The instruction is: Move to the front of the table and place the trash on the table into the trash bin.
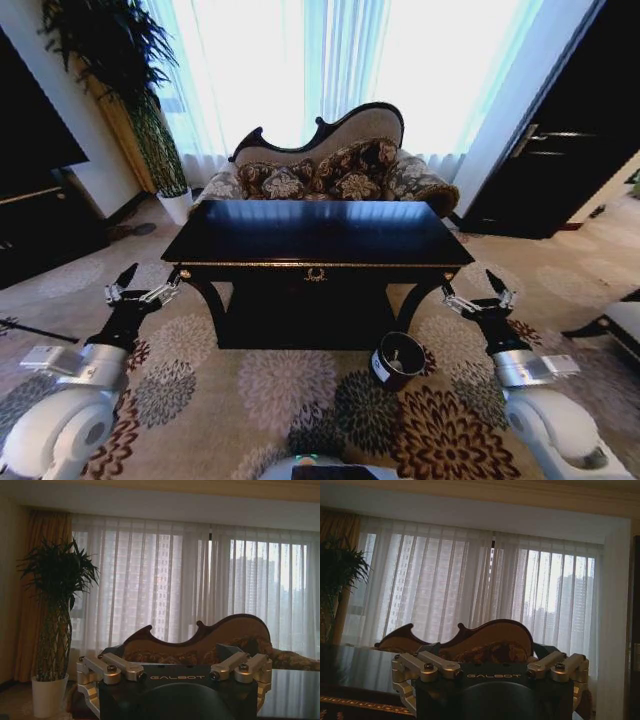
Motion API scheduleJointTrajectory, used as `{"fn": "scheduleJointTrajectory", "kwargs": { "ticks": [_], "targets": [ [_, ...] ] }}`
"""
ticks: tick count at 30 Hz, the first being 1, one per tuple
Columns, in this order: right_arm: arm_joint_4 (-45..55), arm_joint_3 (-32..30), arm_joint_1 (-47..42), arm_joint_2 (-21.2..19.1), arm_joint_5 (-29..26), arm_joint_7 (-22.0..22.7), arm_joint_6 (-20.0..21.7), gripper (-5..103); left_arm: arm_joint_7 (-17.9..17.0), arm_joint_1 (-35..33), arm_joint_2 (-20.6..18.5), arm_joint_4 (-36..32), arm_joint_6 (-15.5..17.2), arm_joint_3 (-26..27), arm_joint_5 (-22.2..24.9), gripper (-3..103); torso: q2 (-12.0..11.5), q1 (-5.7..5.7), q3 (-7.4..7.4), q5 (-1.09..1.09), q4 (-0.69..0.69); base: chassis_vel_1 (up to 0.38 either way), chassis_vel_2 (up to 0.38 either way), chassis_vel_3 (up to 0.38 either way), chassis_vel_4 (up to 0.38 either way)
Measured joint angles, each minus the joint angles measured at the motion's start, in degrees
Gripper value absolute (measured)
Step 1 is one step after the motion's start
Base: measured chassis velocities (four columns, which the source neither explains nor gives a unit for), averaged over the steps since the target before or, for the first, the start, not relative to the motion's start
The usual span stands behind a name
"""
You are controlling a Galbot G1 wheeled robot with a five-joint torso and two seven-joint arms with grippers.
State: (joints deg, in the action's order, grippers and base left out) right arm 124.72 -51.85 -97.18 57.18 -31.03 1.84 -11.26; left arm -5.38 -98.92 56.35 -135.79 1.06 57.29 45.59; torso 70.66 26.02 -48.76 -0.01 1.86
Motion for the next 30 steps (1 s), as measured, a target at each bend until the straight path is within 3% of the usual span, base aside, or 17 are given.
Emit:
{"fn": "scheduleJointTrajectory", "kwargs": {
  "ticks": [30],
  "targets": [
    [0.0, 0.0, 0.0, 0.0, 0.0, 0.0, 0.0, 100, 0.0, 0.0, 0.0, 0.0, 0.0, 0.0, 0.0, 100, 0.0, -0.02, 0.01, -0.01, 0.00, 0.174, -0.169, -0.177, 0.177]
  ]
}}
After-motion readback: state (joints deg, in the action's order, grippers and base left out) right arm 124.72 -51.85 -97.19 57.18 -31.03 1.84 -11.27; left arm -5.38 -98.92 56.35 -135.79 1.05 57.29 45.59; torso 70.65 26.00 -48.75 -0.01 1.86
